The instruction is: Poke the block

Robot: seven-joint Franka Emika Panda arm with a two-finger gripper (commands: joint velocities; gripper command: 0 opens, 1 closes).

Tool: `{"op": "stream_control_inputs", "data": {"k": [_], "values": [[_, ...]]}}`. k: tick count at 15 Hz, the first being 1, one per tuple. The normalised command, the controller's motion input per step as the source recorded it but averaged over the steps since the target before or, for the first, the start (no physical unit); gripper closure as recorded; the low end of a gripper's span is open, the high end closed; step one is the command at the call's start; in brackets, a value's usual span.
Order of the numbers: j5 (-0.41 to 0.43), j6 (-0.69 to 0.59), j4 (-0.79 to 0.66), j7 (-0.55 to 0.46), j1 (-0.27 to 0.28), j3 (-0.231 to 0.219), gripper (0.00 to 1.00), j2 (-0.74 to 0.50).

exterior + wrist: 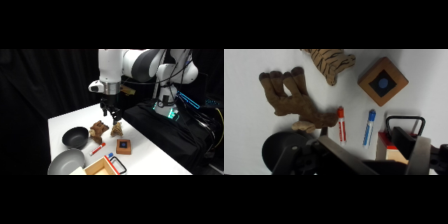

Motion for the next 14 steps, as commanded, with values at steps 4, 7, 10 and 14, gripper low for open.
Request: {"op": "stream_control_inputs", "data": {"k": [4,7,10,14], "values": [[0.032,0.02,-0.02,0.03,0.013,0.032,0.0,0.02],[0.073,0.13,-0.12,0.16,0.081,0.082,0.0,0.03],[0.125,0.19,-0.13,0.17,0.078,0.069,0.25,-0.01],[0.05,0.27,-0.1,0.14,0.051,0.031,0.51,0.02]]}}
